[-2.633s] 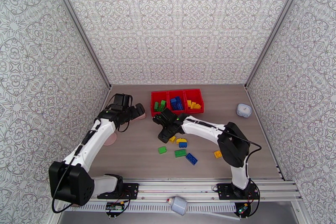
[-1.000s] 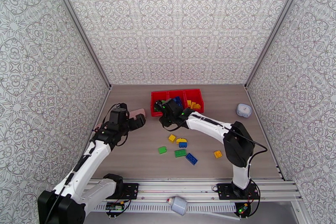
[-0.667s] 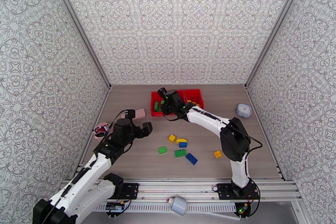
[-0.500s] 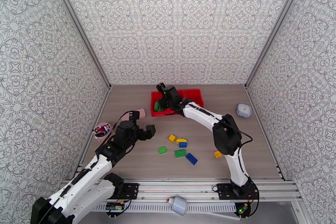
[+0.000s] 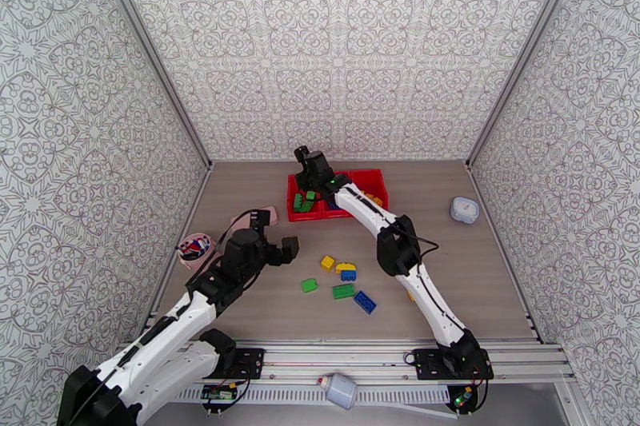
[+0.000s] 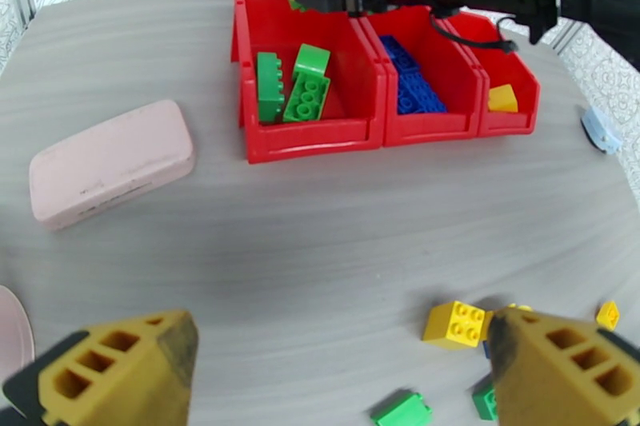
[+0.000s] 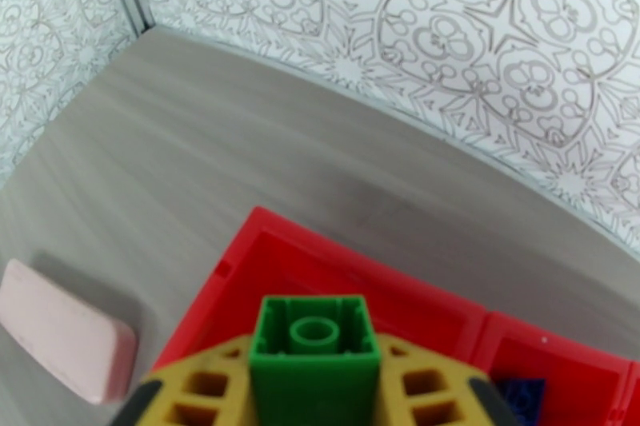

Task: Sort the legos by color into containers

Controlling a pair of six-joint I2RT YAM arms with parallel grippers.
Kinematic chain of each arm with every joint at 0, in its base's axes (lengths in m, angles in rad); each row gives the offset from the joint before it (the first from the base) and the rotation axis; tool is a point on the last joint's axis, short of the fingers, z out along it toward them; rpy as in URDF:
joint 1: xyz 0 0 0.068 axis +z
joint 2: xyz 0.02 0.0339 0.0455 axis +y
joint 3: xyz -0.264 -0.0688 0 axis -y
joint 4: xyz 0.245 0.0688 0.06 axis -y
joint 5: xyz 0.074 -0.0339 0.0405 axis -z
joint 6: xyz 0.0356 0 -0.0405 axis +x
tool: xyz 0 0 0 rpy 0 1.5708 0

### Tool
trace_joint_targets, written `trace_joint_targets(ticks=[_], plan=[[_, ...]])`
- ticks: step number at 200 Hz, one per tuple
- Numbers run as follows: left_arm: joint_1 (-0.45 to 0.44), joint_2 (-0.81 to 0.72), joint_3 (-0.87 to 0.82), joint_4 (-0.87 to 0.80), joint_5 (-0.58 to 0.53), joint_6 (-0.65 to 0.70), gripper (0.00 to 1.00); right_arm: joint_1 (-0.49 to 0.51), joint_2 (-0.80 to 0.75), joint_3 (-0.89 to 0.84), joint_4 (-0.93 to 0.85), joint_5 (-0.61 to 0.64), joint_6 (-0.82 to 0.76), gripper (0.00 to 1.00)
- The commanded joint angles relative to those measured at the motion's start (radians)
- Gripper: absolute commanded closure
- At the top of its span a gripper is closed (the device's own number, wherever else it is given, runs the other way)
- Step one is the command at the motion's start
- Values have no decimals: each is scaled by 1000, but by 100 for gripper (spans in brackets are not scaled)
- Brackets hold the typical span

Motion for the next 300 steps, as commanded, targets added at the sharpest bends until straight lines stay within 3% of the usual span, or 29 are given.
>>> trace_joint_targets(ticks=[1, 24, 59, 88, 147, 179, 220, 249, 300], plan=[[-10, 5, -6, 30, -5, 24, 0, -2, 34, 60, -23, -14, 10, 65], [-11, 5, -6, 36, -4, 24, 0, -2, 29, 58, -15, -20, 6, 59], [-17, 7, 10, 21, 6, 31, 0, -3, -25, 41, -24, -49, -19, 38], [-27, 27, 47, -51, -12, 29, 0, -2, -129, -52, -22, -48, -26, 27], [-131, 139, 123, -241, -77, -56, 1, -4, -502, -618, 224, -55, 5, 13], [-196, 195, 160, -338, -85, -160, 4, -8, -699, -929, 373, -18, 19, 9], [-298, 294, 203, -436, -120, -335, 8, -17, -868, -1176, 432, 19, 25, 7], [-349, 431, 266, -481, -105, -413, 9, -22, -923, -1268, 440, 40, 33, 6], [-400, 639, 364, -547, -128, -421, 15, -23, -955, -1331, 437, 61, 50, 6]])
